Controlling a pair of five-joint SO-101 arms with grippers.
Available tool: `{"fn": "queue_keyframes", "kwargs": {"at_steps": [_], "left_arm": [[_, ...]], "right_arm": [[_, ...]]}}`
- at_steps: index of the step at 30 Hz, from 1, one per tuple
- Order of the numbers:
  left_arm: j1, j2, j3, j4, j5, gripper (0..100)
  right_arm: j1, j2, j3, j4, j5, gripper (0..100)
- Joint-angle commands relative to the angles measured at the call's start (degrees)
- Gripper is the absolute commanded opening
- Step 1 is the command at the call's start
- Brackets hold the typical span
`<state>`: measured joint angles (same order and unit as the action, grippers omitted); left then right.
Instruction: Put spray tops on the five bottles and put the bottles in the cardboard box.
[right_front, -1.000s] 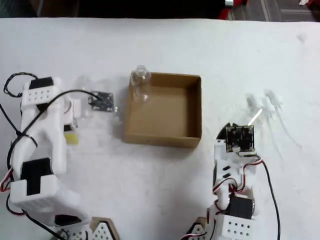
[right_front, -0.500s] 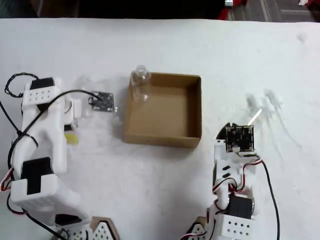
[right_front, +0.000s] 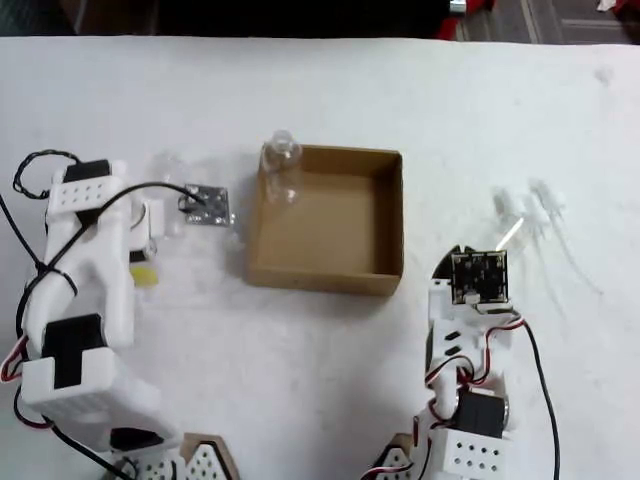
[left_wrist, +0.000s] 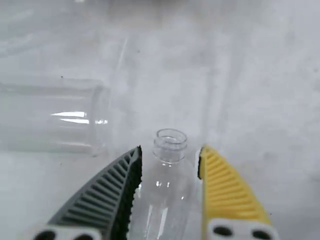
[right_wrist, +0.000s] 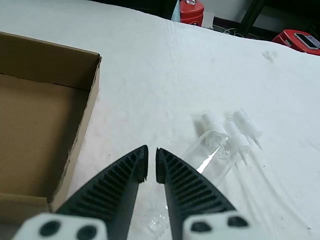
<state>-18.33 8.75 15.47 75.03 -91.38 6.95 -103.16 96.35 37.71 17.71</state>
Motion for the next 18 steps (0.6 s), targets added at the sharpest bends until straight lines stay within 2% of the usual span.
{"fn": "queue_keyframes", "kwargs": {"at_steps": [1,13,18], "left_arm": [[1.01,1.71,0.0,-0.7,-0.44,18],[0.92,4.7,-0.53,-0.79,-0.35,17],[0.92,4.7,-0.53,-0.79,-0.35,5]], "right_arm": [[-0.4,-0.04,0.44,-1.01,0.53,2.1],[-0.4,-0.04,0.44,-1.01,0.53,2.1],[-0.4,-0.04,0.44,-1.01,0.53,2.1]]}}
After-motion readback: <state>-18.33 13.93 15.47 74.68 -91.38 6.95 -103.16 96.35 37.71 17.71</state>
